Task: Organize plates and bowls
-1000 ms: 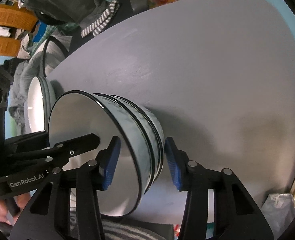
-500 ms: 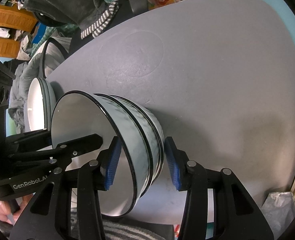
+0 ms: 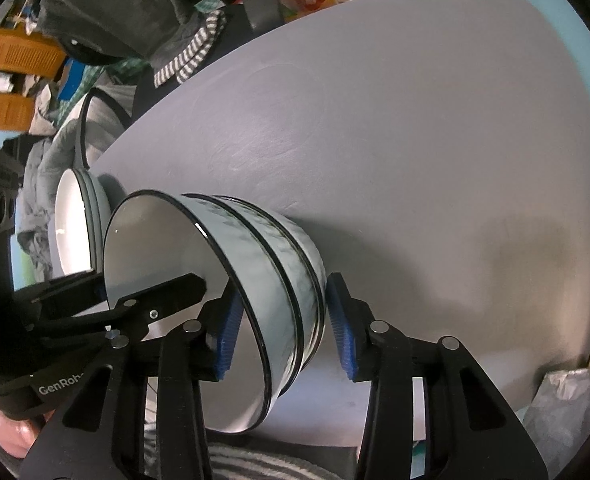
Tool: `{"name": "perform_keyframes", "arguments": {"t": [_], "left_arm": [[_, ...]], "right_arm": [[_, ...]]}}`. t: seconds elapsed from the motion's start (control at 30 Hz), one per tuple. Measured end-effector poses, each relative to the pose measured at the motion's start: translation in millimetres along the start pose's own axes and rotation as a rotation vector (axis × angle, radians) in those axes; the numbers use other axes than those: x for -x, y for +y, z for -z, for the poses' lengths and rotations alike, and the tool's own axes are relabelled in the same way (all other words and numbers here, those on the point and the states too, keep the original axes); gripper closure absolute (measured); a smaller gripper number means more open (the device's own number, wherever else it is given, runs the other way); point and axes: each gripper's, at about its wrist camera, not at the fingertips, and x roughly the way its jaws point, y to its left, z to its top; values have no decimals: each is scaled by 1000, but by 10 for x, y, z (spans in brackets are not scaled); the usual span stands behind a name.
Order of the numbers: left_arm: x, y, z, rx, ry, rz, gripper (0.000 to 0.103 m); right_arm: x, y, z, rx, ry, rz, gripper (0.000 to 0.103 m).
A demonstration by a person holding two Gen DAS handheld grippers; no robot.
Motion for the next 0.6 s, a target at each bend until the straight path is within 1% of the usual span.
{"name": "perform_keyframes", "arguments": {"t": [0.1, 0.2, 0.27, 0.4, 0.6], "left_arm": [[8, 3, -6, -2, 4, -3, 70], [26, 29, -15, 12, 0, 6, 70], [36, 46, -24, 21, 0, 13, 70], [41, 23, -32, 11, 2, -4, 70], [59, 36, -10, 4, 0, -1, 70]], "right_arm": [[14, -21, 0, -20, 2, 2, 69], [23, -22, -5, -27, 3, 25, 78], [26, -24, -4, -29, 2, 44, 86], [29, -21, 5, -39, 3, 47, 86], [36, 3, 34, -44, 3, 52, 86]]}}
